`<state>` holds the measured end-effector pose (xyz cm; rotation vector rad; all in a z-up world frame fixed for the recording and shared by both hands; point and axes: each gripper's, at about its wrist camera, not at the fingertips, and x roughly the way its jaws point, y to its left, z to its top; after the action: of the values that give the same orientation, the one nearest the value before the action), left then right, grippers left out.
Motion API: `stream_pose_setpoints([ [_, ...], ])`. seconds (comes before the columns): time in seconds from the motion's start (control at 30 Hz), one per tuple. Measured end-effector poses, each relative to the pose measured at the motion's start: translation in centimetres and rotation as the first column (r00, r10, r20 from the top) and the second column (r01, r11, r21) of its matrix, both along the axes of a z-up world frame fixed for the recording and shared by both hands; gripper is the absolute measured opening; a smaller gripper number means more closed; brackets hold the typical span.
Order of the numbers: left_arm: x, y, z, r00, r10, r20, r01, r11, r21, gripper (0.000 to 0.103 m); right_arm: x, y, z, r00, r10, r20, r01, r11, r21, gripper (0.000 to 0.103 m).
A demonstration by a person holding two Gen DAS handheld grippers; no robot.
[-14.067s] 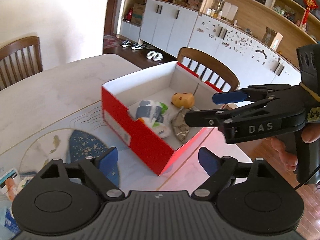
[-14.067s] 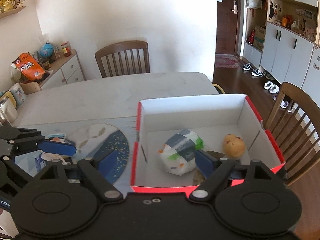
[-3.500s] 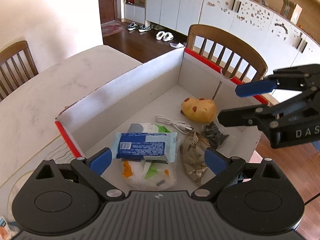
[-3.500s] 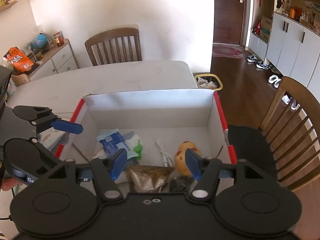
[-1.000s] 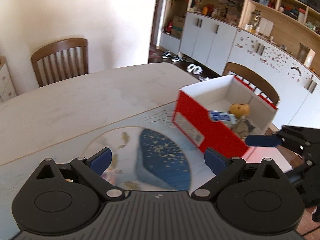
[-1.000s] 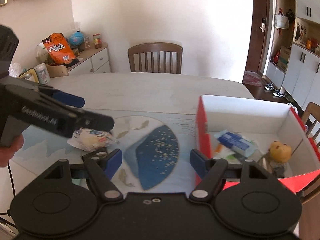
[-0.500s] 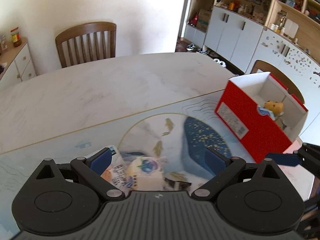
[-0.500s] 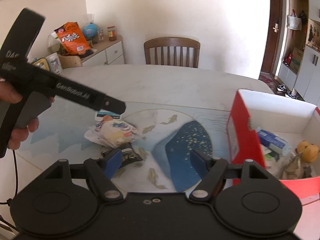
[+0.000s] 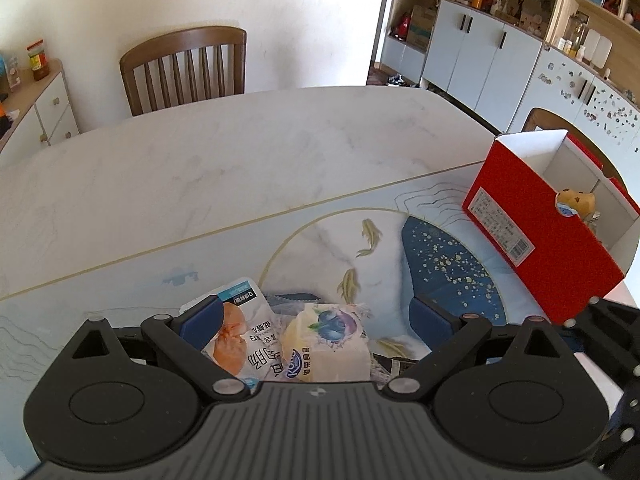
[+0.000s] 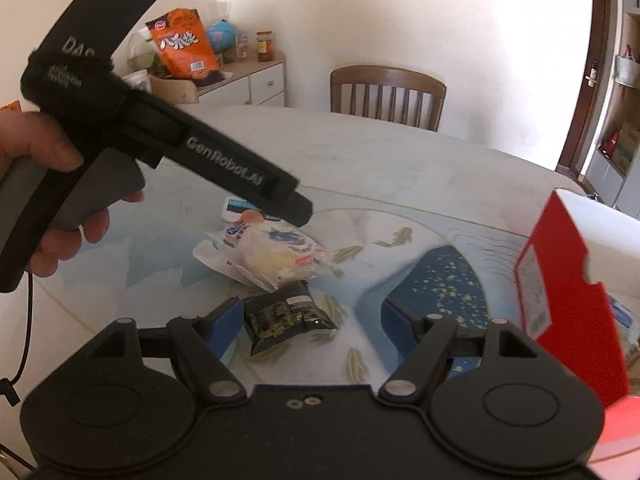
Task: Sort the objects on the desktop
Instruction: 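Grasp white blueberry-print bread bag with left tool while right grasps black pouch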
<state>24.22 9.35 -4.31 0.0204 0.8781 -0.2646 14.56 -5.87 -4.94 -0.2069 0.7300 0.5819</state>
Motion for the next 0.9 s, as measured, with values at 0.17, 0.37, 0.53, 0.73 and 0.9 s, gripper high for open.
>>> stream_pose_setpoints([
  [0.17,0.2,-0.2,-0.7,1.0,-0.02,-0.005,0.019,1.0,-0.007,0.099,0.8,1.3,-1.5,0.999,0.032,-0.011,-0.032,0.999,-0.035,0.08],
  [0.37,0.9,-0.6,-1.4,1.0,-0.025,-0.018,0.024,1.0,-0.008,0.099,1.6,2.9,-2.9,0.996,0.079,-0.029,-0.081,0.995,-0.064,0.084],
  [0.53,1.7,-0.9,-2.2,0.999,-0.034,-0.041,0.033,0.999,-0.004,0.099,2.6,3.5,-3.7,0.996,0.079,-0.051,-0.082,0.995,-0.065,0.084],
  [0.73,2.0,-0.7,-3.2,0.997,-0.036,-0.063,0.035,0.999,-0.007,0.099,3.5,3.5,-4.4,0.994,0.078,-0.077,-0.083,0.995,-0.057,0.081],
  [0.9,2.1,-0.9,-3.7,0.997,-0.047,-0.063,0.047,0.999,0.002,0.099,3.6,3.8,-4.6,0.992,0.097,-0.085,-0.103,0.993,-0.06,0.075],
])
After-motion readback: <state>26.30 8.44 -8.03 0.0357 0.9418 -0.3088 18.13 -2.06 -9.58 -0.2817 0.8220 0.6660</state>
